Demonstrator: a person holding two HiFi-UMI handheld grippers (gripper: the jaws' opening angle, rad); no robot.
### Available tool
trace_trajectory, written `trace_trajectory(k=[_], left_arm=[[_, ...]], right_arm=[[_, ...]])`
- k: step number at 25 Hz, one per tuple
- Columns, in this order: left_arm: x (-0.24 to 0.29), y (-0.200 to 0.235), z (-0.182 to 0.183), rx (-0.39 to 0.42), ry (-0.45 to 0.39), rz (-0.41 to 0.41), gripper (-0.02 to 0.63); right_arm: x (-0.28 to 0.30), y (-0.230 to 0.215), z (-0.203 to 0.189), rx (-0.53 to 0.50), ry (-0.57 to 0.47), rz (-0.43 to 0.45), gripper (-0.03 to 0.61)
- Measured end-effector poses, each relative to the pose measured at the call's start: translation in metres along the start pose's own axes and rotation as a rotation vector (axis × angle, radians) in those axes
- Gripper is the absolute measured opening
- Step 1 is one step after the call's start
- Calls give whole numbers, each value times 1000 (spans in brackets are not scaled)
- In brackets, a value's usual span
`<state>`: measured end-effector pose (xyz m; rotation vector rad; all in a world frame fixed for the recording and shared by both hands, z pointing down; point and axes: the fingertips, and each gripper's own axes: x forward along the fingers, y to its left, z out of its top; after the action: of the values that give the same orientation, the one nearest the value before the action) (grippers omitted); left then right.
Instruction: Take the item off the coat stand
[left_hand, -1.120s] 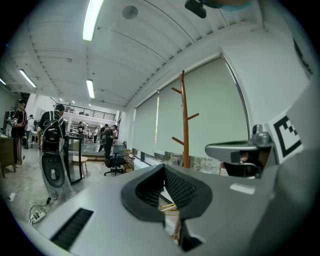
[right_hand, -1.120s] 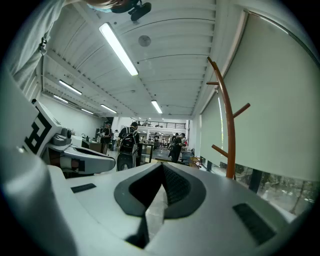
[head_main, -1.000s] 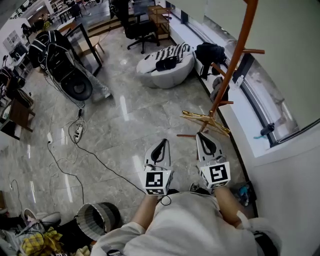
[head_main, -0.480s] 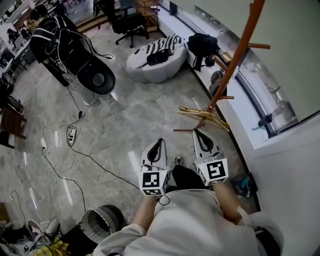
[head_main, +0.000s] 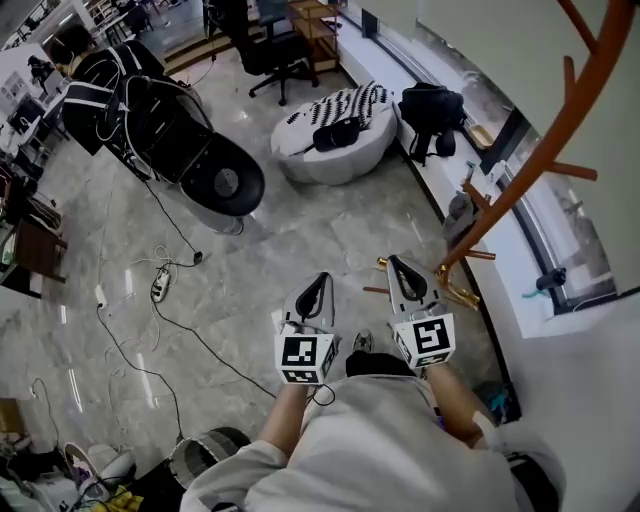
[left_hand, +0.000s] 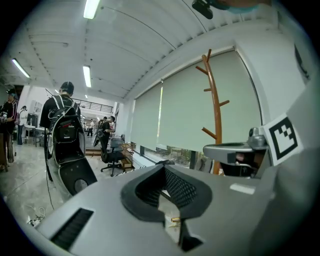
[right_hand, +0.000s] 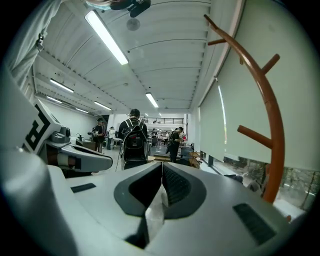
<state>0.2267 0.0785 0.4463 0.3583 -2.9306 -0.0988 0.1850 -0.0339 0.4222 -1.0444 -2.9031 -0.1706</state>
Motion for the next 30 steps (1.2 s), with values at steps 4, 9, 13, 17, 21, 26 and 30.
trace_trajectory(k=[4, 9, 13, 17, 21, 26, 30], left_arm=[[52, 10, 3, 6, 2, 6, 11], [110, 31, -2, 15, 22, -9, 11], [151, 51, 0, 10, 50, -54, 11], [206, 73, 8, 3, 72, -158, 11], [270, 91, 22, 37, 89, -311, 11], [334, 113, 39, 74, 116, -508, 11], [373, 118, 41, 94, 143, -687, 11]], right_arm=[[37, -30, -6, 1, -8, 16, 6], [87, -69, -22, 21, 2, -11, 6], [125, -84, -30, 33, 30, -41, 6], [169, -99, -33, 32, 61, -102, 6], [215, -127, -34, 53, 98, -230, 6], [262, -149, -29, 95, 135, -405, 6], [278, -164, -27, 114, 156, -582, 6]])
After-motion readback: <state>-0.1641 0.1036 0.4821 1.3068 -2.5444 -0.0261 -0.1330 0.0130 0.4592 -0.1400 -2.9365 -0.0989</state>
